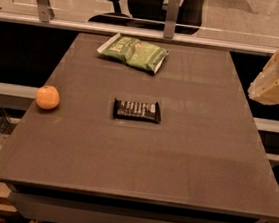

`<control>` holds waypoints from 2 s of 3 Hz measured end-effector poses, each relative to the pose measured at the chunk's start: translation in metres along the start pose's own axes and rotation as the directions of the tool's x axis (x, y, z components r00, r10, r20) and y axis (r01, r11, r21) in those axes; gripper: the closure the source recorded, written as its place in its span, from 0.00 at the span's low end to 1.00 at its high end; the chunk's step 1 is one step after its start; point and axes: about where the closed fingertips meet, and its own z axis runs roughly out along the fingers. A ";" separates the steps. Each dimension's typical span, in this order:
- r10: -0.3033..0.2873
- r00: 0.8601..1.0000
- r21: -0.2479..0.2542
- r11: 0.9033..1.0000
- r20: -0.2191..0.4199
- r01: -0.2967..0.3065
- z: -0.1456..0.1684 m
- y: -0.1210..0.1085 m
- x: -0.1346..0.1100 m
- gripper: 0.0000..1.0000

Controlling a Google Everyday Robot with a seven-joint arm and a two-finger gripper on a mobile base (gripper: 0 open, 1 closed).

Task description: Pick green jalapeno chip bag

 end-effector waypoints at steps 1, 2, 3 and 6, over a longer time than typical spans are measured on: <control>-0.001 1.000 0.008 1.000 0.002 0.001 -0.002 0.000 -0.001 0.59; -0.002 1.000 0.015 1.000 0.004 0.002 -0.004 -0.001 -0.002 0.36; -0.035 0.998 0.063 0.998 0.042 0.033 -0.009 -0.009 -0.003 0.12; -0.205 0.945 0.242 0.960 0.255 0.143 -0.036 -0.072 -0.017 0.00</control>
Offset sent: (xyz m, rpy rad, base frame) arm -0.0001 0.0006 0.0019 -0.0001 -0.0071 0.0000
